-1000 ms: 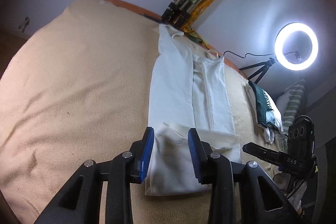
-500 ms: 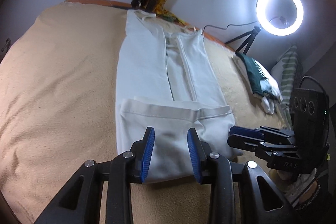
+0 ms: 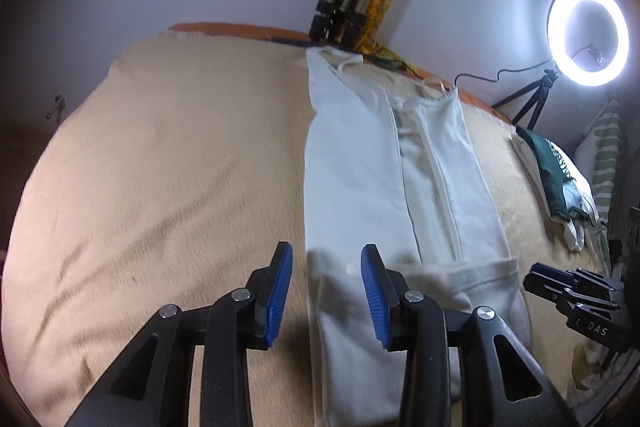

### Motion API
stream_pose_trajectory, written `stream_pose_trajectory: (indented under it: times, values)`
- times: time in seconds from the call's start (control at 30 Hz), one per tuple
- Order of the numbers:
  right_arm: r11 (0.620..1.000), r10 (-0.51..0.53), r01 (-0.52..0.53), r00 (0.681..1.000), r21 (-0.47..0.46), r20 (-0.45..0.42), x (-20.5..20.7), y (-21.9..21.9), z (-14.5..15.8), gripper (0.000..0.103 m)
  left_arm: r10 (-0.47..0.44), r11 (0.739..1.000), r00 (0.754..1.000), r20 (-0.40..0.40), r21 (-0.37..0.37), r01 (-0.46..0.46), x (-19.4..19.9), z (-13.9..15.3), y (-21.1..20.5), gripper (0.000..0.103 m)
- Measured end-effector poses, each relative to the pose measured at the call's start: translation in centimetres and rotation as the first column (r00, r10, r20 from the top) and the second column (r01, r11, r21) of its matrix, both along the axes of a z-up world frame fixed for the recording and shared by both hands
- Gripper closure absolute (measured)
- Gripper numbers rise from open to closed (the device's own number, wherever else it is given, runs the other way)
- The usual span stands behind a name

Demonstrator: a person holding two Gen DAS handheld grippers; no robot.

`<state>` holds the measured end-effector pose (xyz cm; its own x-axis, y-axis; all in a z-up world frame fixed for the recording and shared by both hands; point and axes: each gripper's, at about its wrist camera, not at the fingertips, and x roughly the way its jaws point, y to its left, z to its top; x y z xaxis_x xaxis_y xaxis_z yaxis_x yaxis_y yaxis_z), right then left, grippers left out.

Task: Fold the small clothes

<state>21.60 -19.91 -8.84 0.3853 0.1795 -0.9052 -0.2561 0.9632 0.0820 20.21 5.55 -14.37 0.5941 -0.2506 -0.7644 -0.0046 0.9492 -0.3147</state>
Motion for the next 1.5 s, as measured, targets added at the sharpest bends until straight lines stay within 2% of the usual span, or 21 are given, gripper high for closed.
stream_pose_trajectory:
  times: [0.13,0.2,0.37,0.43,0.6,0.73,0.9,1.0,1.23,1.37,1.5]
  values:
    - [1.000,0.004,-0.005,0.995,0.014,0.097,0.6,-1.0,1.7,0.045,-0.002,1.000,0.999,0.035,-0.023,0.003,1.8,1.0,0.9,0.055]
    - [1.000,0.021,-0.023,0.991,0.010,0.131,1.3,-0.9,2.2,0.041,-0.006,0.999,0.999,0.043,-0.036,0.007,2.9,1.3,1.2,0.052]
    - [0.998,0.041,-0.046,0.994,0.044,0.100,4.4,-0.4,2.3,0.041,-0.010,0.997,1.000,0.027,-0.074,0.012,6.1,0.8,2.1,0.050]
    - [0.997,-0.039,0.029,0.990,0.074,0.138,5.6,-0.5,1.8,0.041,-0.006,0.996,1.000,0.016,-0.091,0.007,7.3,0.3,2.5,0.050]
    - [0.983,-0.071,0.056,0.995,0.175,0.077,9.3,-2.0,0.4,0.042,-0.007,0.992,1.000,0.001,-0.123,0.007,10.5,-1.0,3.0,0.050]
    - [0.960,-0.111,0.096,0.993,0.262,0.042,12.7,-3.6,-0.7,0.049,-0.033,0.992,0.999,0.000,-0.119,0.033,12.7,-1.6,3.0,0.051]
    - [0.938,-0.107,0.090,0.994,0.335,0.033,16.0,-3.9,-1.9,0.050,-0.069,0.994,0.998,0.004,-0.087,0.069,14.8,-2.1,2.6,0.051]
    - [0.950,-0.075,0.057,0.996,0.306,0.045,17.6,-2.9,-2.4,0.052,-0.088,0.994,0.996,0.004,-0.071,0.088,15.8,-2.6,2.3,0.051]
    - [0.976,-0.027,0.019,0.999,0.216,0.038,20.3,-1.4,-3.6,0.086,-0.090,0.995,0.996,-0.005,-0.040,0.089,17.6,-3.7,1.7,0.051]
    - [0.985,-0.004,-0.004,0.999,0.171,0.047,20.7,-1.2,-4.1,0.088,-0.095,0.995,0.995,0.010,-0.019,0.095,18.1,-3.7,1.5,0.051]
    - [0.985,0.025,-0.037,0.997,0.169,0.071,20.6,-1.1,-3.7,0.087,-0.077,0.995,0.997,0.013,-0.058,0.077,18.9,-3.7,1.8,0.050]
